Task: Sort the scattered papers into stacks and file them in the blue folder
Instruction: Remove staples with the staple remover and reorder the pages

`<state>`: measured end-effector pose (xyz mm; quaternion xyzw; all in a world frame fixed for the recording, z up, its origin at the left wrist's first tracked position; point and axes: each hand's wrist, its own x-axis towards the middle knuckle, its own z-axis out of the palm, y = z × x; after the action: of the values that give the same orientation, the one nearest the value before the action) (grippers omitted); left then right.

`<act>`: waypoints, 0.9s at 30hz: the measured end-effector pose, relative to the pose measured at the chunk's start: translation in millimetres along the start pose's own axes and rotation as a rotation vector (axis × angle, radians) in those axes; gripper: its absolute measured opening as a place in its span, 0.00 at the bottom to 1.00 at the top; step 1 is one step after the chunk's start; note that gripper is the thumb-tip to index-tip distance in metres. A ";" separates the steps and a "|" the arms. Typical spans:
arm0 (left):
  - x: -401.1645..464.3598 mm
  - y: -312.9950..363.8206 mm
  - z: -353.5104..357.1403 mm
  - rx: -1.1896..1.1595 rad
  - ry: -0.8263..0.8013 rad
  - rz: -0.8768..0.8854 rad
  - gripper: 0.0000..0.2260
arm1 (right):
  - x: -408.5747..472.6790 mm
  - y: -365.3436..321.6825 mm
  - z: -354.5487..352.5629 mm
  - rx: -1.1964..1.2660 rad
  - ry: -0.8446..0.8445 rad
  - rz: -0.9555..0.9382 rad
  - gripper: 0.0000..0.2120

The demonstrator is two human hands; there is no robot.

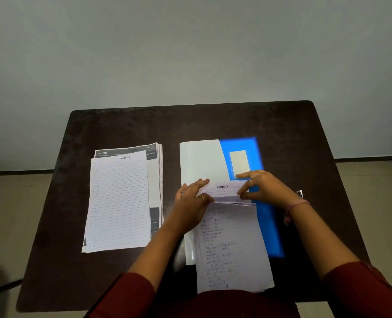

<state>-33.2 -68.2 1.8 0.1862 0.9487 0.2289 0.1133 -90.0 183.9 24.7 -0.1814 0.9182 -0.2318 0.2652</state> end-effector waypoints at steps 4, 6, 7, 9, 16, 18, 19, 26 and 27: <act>3.7 1.8 -7.4 -0.017 -0.139 -0.068 0.13 | -9.7 -7.2 -7.6 0.540 -0.163 0.122 0.08; 4.2 2.6 -7.4 -0.023 -0.141 -0.082 0.14 | -3.5 -1.7 -1.0 0.557 0.007 0.182 0.12; 4.9 3.1 -6.4 -0.028 -0.123 -0.085 0.14 | 1.6 2.2 3.1 0.441 0.079 0.209 0.13; 5.2 4.6 -6.0 -0.041 -0.094 -0.097 0.15 | 11.3 8.0 10.3 0.178 0.097 0.235 0.16; -2.9 -4.5 1.3 0.009 0.011 0.076 0.14 | 18.3 6.0 13.3 0.064 0.102 0.236 0.07; -3.7 -5.1 3.3 -0.008 0.054 0.081 0.11 | 12.4 3.4 10.4 0.079 0.105 0.179 0.05; -4.0 -3.0 2.3 -0.023 0.056 0.059 0.08 | 8.5 2.9 8.8 0.118 0.096 0.150 0.05; -1.4 -0.6 0.5 0.006 -0.049 0.016 0.12 | -17.5 6.4 2.3 0.701 -0.222 0.123 0.08; -0.2 0.0 -0.7 0.025 -0.087 0.007 0.14 | -18.9 7.4 3.4 0.769 -0.222 0.141 0.07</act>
<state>-33.3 -68.6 2.4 0.2006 0.9451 0.2089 0.1515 -74.6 197.5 25.9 -0.0294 0.7405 -0.5185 0.4266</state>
